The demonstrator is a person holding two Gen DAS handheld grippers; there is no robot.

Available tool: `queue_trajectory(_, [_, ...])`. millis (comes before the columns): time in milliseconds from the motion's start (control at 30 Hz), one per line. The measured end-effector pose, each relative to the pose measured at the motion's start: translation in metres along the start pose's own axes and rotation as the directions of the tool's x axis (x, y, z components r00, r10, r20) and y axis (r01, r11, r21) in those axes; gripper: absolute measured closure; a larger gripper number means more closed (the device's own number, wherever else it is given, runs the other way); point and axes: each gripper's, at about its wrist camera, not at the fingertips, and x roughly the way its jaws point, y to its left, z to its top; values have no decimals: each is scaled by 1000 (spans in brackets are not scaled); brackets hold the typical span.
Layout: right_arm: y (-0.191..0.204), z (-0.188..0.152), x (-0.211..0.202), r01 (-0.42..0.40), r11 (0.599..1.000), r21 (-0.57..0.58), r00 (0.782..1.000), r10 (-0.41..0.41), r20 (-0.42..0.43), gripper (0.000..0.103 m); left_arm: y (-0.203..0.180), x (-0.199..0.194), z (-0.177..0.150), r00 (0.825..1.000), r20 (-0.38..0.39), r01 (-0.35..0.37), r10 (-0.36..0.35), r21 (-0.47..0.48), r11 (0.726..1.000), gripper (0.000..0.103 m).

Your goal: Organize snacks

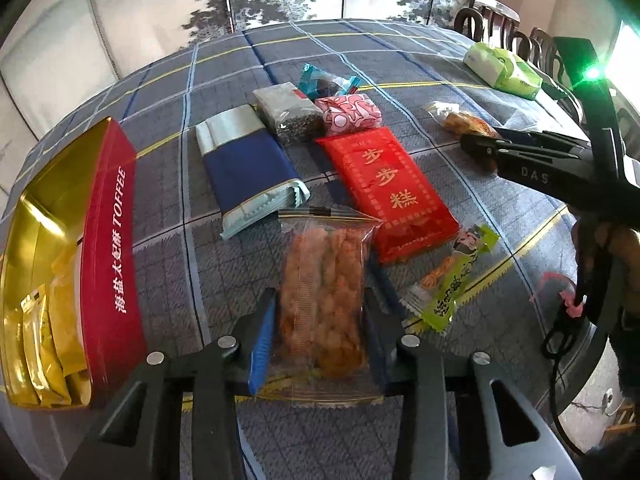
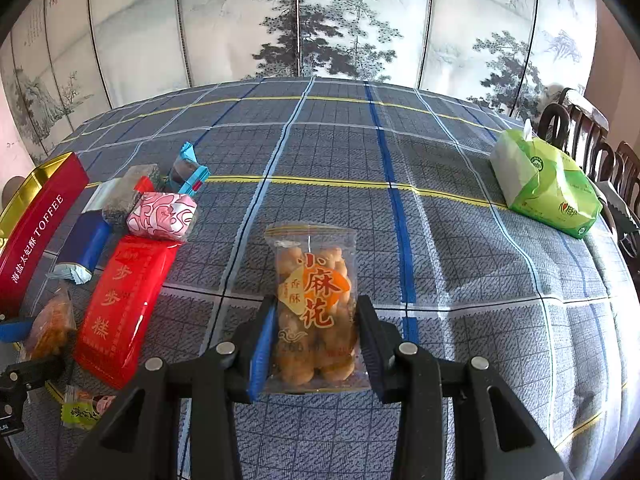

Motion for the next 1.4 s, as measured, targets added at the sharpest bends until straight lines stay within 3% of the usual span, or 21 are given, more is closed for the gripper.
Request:
queue_trajectory(167, [0, 0, 0, 0, 1000, 0, 1000, 0, 0, 63, 2, -6, -1, 1000, -1, -7, 7, -23, 1000, 68])
queue_trajectory(467, [1, 0, 0, 1, 1000, 0, 1000, -1, 0, 63, 4, -36, 3, 998, 64, -7, 10, -49, 999, 68])
queue_trajectory(700, [1, 0, 0, 2, 1000, 0, 1000, -2, 0, 63, 35, -72, 7, 989, 133, -49, 65, -120, 992, 68])
queue_trajectory(867, [1, 0, 1, 2, 1000, 0, 1000, -2, 1, 63, 80, -94, 3, 977, 159, -108, 144, -216, 970, 68])
queue_trajectory(1133, [1, 0, 1, 2, 1000, 0, 1000, -2, 1, 63, 151, -95, -16, 956, 83, -241, 283, -336, 911, 68])
queue_trajectory(1400, [1, 0, 1, 4, 1000, 0, 1000, -4, 1, 63, 197, -77, -32, 948, -6, -294, 319, -401, 868, 68])
